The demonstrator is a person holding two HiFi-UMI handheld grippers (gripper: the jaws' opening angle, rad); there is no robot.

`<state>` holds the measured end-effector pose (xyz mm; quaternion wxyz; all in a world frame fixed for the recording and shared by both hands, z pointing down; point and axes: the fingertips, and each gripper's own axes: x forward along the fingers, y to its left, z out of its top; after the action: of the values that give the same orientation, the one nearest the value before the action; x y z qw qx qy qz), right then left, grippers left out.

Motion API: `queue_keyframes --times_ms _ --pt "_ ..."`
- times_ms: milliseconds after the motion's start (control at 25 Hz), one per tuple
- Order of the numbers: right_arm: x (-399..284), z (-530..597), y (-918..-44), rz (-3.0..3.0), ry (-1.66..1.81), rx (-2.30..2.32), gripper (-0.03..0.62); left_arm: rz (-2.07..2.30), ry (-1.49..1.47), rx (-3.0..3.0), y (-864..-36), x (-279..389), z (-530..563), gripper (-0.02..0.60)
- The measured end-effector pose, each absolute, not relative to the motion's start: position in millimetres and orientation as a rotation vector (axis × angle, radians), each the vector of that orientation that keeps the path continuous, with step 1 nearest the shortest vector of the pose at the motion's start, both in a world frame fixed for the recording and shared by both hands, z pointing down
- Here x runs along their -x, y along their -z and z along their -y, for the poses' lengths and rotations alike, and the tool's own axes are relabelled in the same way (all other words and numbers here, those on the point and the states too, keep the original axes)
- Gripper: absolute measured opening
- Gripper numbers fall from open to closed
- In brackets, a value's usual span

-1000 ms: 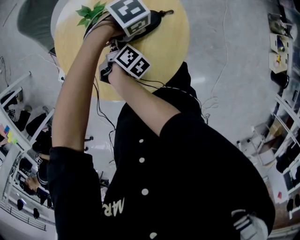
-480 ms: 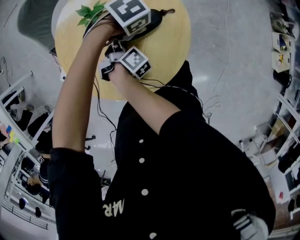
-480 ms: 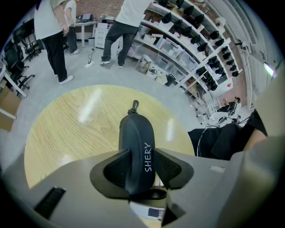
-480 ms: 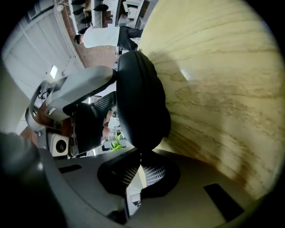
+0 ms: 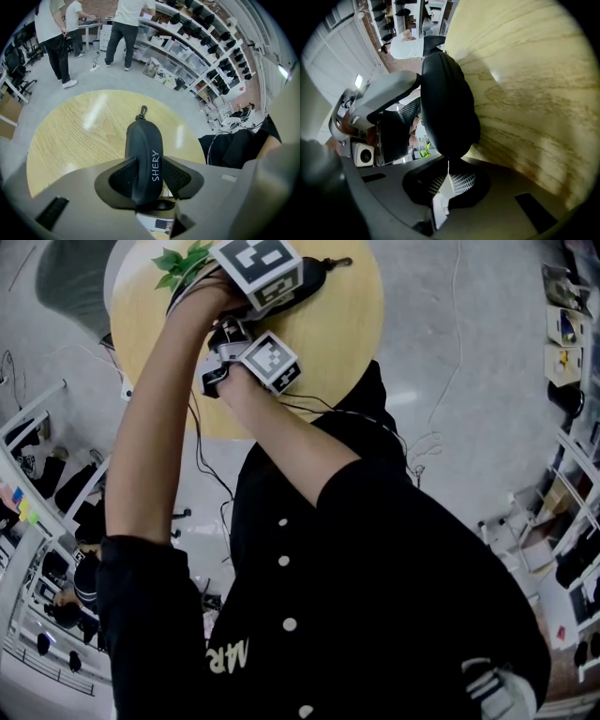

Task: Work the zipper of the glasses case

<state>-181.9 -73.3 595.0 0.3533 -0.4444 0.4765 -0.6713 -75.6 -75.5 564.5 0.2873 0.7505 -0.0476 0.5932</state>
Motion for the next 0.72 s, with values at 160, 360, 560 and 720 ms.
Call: queue_keyframes --times_ms 160,360,560,720 --pt "180.9 76.5 -593.8 -1.189 1.710 1.136 0.008 0.138 -1.579 -2.014 -564.1 75.4 76.4 0.164" --pt "184.2 74.2 -594.0 -1.232 1.722 1.088 0.005 0.133 -1.580 -2.008 -562.9 75.8 76.1 0.164" --pt "192.1 77.5 -590.0 -1.275 1.824 1.022 0.087 0.115 -1.609 -2.019 -563.8 78.0 77.8 0.164" --pt "205.4 55.3 -612.3 -1.342 1.969 0.947 0.215 0.133 -1.586 -2.050 -562.7 79.7 80.0 0.166"
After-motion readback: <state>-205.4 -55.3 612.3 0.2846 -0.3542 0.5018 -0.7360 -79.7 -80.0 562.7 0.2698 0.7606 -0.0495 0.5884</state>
